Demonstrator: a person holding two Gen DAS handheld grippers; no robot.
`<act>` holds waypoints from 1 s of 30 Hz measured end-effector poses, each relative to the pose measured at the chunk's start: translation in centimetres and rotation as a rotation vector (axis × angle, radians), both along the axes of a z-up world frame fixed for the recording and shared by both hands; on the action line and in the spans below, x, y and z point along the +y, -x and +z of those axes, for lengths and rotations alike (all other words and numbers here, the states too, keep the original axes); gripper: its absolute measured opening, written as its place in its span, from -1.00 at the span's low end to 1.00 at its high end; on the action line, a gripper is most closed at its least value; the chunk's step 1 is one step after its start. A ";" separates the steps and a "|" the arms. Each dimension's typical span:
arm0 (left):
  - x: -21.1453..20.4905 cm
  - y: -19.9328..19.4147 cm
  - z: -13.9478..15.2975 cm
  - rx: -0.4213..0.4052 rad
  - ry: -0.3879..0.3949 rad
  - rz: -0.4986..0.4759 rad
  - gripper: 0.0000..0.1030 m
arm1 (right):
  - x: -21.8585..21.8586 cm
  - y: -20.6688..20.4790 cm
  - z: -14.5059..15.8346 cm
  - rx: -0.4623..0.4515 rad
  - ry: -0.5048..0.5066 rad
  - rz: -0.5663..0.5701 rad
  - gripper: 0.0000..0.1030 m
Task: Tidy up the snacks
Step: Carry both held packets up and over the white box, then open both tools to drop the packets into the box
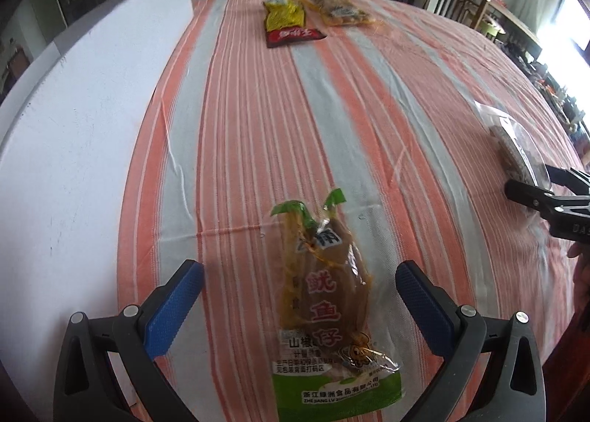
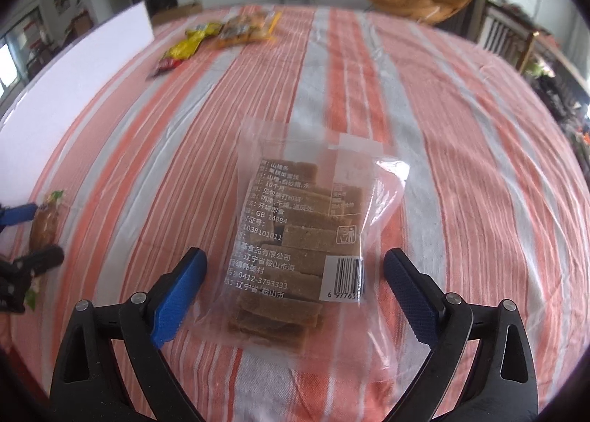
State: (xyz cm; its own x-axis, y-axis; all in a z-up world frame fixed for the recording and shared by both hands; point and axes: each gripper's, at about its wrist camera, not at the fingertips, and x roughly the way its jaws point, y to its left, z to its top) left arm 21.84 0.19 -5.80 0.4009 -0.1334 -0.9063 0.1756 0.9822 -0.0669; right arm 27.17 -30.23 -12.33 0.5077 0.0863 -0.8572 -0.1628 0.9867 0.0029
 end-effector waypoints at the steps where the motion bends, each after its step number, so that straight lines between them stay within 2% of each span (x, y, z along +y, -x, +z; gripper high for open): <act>1: 0.1 -0.1 0.0 0.005 0.001 0.009 0.99 | -0.2 -0.6 0.2 0.049 -0.016 0.004 0.90; 2: 0.2 -0.3 0.1 0.008 0.004 0.017 0.91 | -0.4 -1.2 0.5 0.094 -0.041 -0.001 0.87; 3: 0.1 -0.2 0.1 0.004 0.004 0.016 0.63 | -0.8 -1.8 0.9 0.132 -0.084 -0.008 0.85; 5: -0.1 0.3 0.5 -0.047 -0.053 0.003 0.10 | -1.1 -2.6 1.1 0.188 -0.118 -0.008 0.75; 6: -0.1 0.7 0.5 -0.058 -0.057 -0.010 0.05 | -0.9 -2.7 1.0 0.213 -0.075 -0.007 0.30; 7: 0.2 0.9 0.5 -0.057 -0.029 -0.014 0.02 | -0.6 -2.7 1.2 0.199 -0.025 -0.002 0.16; 9: 1.0 1.7 1.1 -0.082 0.031 -0.009 -0.20 | -0.8 -2.3 1.3 0.214 -0.040 -0.011 0.14; 13: 2.3 2.9 3.2 -0.112 0.191 0.015 -0.21 | -1.8 -0.9 2.8 0.178 -0.161 -0.036 0.13; 15: 2.6 3.1 4.2 -0.129 0.245 0.026 -0.21 | -1.6 -0.4 4.3 0.147 -0.241 -0.033 0.13; 20: 5.0 3.4 7.8 -0.174 0.441 0.062 -0.21 | 1.6 -0.5 8.9 0.081 -0.307 0.022 0.13; 22: 6.8 3.5 9.7 -0.206 0.486 0.079 -0.21 | 3.9 -0.6 10.7 0.055 -0.320 0.061 0.13; 25: 11.5 3.1 13.3 -0.277 0.497 0.135 -0.20 | 8.6 -1.1 13.7 0.015 -0.355 0.136 0.14; 30: 20.1 1.4 15.6 -0.331 0.370 0.287 -0.18 | 19.5 -2.6 17.1 -0.009 -0.421 0.303 0.15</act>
